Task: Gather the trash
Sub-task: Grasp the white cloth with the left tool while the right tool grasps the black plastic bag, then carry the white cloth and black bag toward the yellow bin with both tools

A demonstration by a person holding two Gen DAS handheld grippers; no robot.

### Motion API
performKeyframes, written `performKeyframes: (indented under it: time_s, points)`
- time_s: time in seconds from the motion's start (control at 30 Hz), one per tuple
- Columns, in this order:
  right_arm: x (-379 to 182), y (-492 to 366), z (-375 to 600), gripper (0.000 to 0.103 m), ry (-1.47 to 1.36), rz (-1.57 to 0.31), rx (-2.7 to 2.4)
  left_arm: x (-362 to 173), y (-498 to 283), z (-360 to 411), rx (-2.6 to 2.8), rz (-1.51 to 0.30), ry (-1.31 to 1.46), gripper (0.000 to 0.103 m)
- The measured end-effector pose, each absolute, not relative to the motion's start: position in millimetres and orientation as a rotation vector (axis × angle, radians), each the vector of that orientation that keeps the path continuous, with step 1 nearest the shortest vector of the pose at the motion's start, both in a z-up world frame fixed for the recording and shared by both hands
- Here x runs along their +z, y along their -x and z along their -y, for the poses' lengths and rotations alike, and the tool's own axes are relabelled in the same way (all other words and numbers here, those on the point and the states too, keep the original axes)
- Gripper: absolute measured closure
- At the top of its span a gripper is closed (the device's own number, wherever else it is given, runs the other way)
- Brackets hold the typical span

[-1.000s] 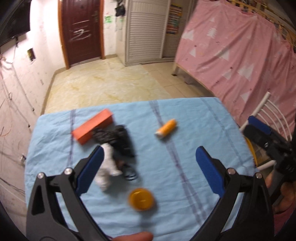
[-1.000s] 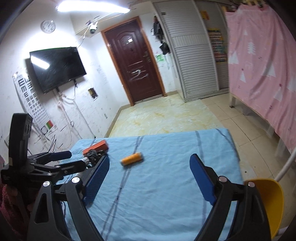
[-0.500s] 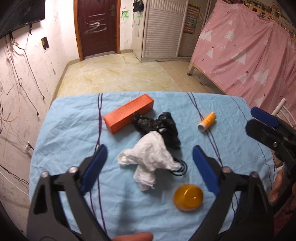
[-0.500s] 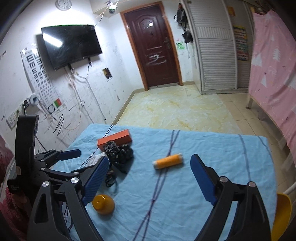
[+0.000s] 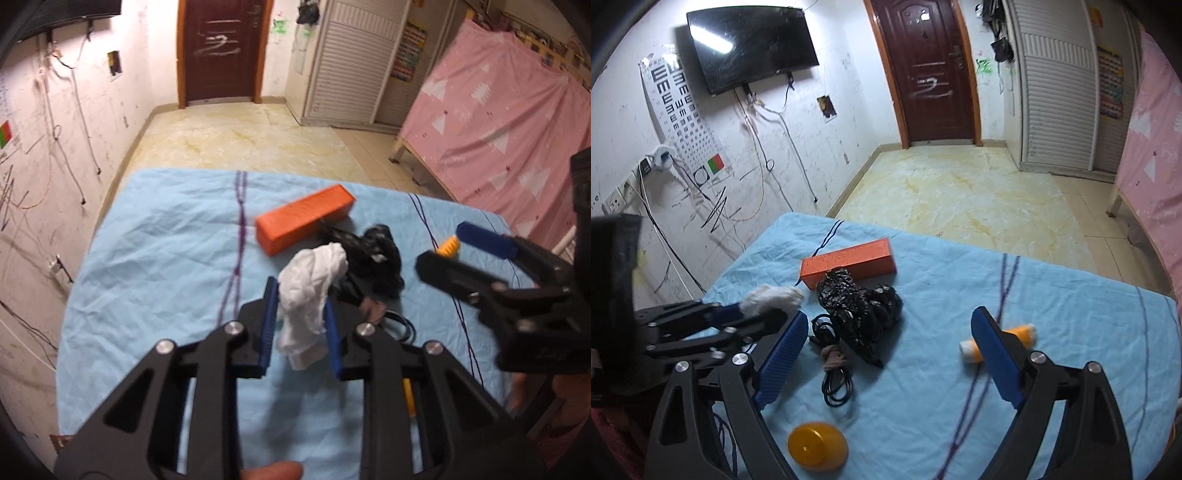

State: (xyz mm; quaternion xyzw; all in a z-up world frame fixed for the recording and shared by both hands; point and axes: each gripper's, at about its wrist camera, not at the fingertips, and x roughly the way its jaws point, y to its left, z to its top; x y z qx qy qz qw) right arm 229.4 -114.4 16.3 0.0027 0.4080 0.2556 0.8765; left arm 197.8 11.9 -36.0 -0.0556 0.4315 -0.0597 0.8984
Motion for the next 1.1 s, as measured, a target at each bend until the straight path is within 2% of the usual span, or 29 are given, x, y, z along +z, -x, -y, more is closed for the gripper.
performKeyframes:
  time_s: [0.33, 0.37, 0.4, 0.43, 0.5, 1.1]
  points:
    - [-7, -254, 84, 0.021, 0.015, -0.935, 0.577, -24, -190, -32, -0.062, -0.858, 0.135, 0.082]
    - [-11, -257, 83, 0.029, 0.009, -0.948, 0.582, -25, -191, -33, -0.061, -0.86, 0.138, 0.082]
    - [-14, -259, 83, 0.052, 0.0, -0.962, 0.587, -25, -191, -34, -0.059, -0.863, 0.142, 0.082]
    - [-17, -261, 84, 0.061, -0.005, -0.977, 0.589, -26, -191, -34, -0.057, -0.865, 0.145, 0.082]
    - [-20, -262, 86, 0.069, -0.02, -0.989, 0.598, -28, -190, -37, -0.055, -0.873, 0.153, 0.082]
    - [27, -228, 122, 0.071, -0.093, -0.833, 0.592, -1, -169, -10, -0.071, -0.817, 0.121, 0.081]
